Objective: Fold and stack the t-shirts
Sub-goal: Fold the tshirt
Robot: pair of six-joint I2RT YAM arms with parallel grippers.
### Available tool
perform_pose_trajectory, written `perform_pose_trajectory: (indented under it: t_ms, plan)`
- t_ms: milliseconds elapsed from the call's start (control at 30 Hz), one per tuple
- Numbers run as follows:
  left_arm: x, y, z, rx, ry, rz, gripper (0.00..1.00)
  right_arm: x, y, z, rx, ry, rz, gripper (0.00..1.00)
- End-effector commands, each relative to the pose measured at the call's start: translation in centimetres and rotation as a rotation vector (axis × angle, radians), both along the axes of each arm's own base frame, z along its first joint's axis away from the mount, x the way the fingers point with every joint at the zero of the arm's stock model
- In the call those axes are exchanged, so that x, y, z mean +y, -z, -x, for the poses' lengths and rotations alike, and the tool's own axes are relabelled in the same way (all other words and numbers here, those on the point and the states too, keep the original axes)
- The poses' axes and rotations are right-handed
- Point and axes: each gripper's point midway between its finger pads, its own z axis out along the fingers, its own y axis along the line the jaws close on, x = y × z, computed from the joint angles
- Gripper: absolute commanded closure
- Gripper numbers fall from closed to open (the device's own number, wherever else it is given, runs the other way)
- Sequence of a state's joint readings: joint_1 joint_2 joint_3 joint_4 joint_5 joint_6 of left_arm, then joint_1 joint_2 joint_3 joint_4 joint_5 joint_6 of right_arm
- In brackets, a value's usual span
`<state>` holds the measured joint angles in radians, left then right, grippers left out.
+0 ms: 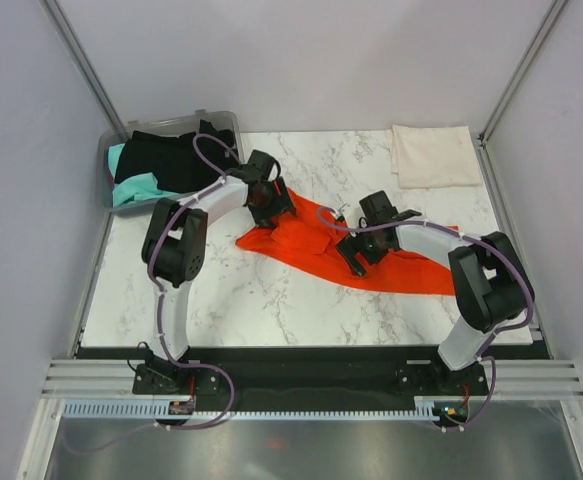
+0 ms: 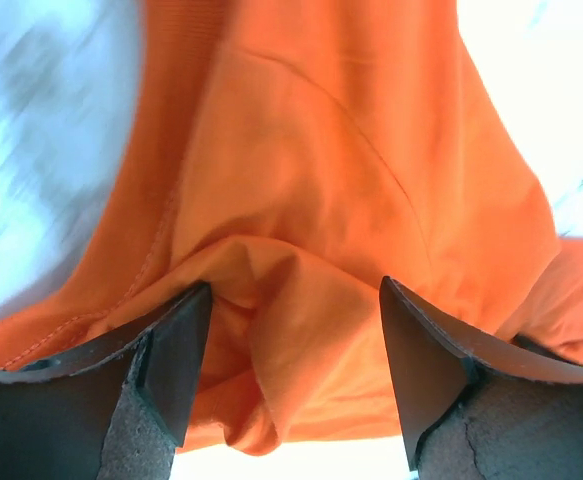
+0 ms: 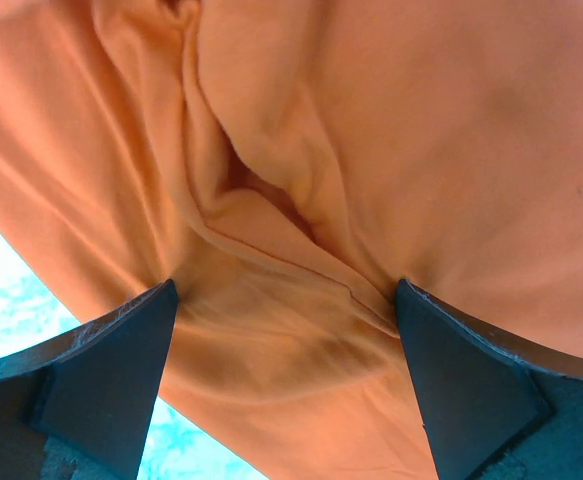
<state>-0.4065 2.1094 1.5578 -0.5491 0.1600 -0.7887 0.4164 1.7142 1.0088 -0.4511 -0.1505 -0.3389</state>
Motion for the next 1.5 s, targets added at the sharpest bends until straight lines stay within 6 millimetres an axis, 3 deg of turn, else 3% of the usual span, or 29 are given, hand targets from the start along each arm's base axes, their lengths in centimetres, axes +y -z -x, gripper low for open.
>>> perform_pose_trajectory:
  t_ms: [0,100,200,233,300,333,367,533,633,667,733,767,833,967,1067,1333,1367,1467]
  plan:
    - [-0.6,2.9,-1.9,-0.037,0.084,-0.071,0.24,-1.4,-0.1,1.0,0.011,0.056,0.015,0.02]
    - [-1.1,1.5,-5.4,-0.139,0.121,-0.102,0.24,-1.6,0.0,1.4,0.024,0.109,0.016,0.02]
    - [-1.5,1.1,-6.8,-0.179,0.164,-0.115,0.26,-1.6,0.3,1.7,0.053,0.187,0.005,0.02]
    - [-1.5,0.0,-7.4,-0.216,0.185,-0.127,0.27,-1.5,0.1,1.4,0.055,0.21,0.001,0.02]
    - [-0.9,-1.7,-7.5,-0.256,0.184,-0.149,0.28,-1.7,-0.2,1.1,0.065,0.266,0.008,0.02]
    - [-0.5,-4.0,-7.5,-0.311,0.182,-0.157,0.28,-1.4,-0.8,0.6,0.062,0.304,-0.011,0.02]
    - [-0.2,-5.0,-7.3,-0.332,0.184,-0.161,0.28,-1.2,-1.3,0.4,0.059,0.317,-0.02,0.02]
    - [0.3,-12.4,-5.9,-0.462,0.195,-0.122,0.28,-0.4,-5.8,-1.5,-0.047,0.4,-0.115,0.02]
    - [-1.3,-14.0,-4.8,-0.474,0.235,-0.012,0.31,-0.4,-9.0,-2.5,-0.122,0.451,-0.162,0.02]
    - [-2.2,-14.4,-4.8,-0.485,0.256,0.033,0.4,-0.5,-10.1,-2.6,-0.142,0.469,-0.183,0.02]
    - [-4.4,-14.2,-3.6,-0.447,0.318,0.163,0.6,-0.7,-11.3,-2.7,-0.163,0.495,-0.197,0.02]
    - [-5.2,-13.5,-3.8,-0.44,0.327,0.205,0.79,-0.8,-12.2,-2.6,-0.179,0.509,-0.221,0.02]
    - [-6.5,-12.8,-2.9,-0.387,0.338,0.316,0.97,-1.5,-12.7,-2.3,-0.199,0.54,-0.218,0.02]
    - [-7.3,-11.4,-2.9,-0.376,0.305,0.434,0.98,-1.7,-13.6,-1.2,-0.206,0.551,-0.256,0.02]
    - [-7.0,-9.2,-3.3,-0.326,0.266,0.487,0.98,-2.1,-13.3,-0.6,-0.195,0.574,-0.26,0.02]
    - [-2.7,-0.2,-5.5,-0.229,0.184,0.432,0.98,-1.8,-11.2,0.8,-0.118,0.578,-0.264,0.02]
    - [-2.2,-0.5,-6.4,-0.239,0.182,0.439,0.98,-1.9,-10.7,0.9,-0.11,0.578,-0.249,0.02]
    - [-2.0,-0.1,-6.6,-0.242,0.252,0.391,0.98,-2.7,-9.3,1.2,-0.1,0.559,-0.18,0.02]
